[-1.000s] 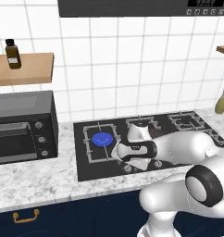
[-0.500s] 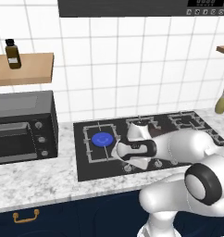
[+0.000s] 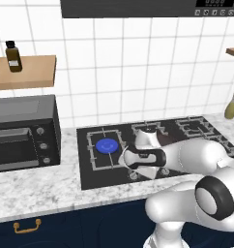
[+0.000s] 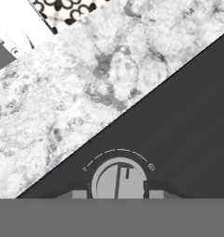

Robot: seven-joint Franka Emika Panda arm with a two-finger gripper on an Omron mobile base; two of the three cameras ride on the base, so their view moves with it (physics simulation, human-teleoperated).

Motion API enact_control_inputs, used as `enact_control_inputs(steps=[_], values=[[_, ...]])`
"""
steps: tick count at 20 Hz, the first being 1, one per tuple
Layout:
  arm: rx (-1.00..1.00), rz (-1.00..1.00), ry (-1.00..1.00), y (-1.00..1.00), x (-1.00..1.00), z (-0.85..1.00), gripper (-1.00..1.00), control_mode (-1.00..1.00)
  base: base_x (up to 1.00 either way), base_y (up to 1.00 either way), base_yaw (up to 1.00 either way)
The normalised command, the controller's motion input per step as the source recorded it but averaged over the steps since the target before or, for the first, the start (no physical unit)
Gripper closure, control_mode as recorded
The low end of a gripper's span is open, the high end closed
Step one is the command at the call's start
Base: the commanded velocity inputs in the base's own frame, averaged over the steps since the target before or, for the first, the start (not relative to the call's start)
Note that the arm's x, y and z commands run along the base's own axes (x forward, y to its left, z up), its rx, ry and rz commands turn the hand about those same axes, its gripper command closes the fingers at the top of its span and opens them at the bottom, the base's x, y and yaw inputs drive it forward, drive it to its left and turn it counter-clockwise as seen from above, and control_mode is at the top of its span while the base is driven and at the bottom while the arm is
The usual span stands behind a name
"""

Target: Turn off the left burner of the stove.

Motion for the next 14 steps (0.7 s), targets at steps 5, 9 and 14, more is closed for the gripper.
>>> enact_control_inputs(steps=[5,9,14], values=[[0.00,-0.42,0.26,0.00,-0.14,0.00,1.00,-1.00,0.00,0.00,0.00],[0.00,-0.58,0.25,0.00,-0.23,0.00,1.00,-1.00,0.00,0.00,0.00],[-0.02,-0.73,0.05,0.16,-0.46,-0.05,1.00,-1.00,0.00,0.00,0.00]])
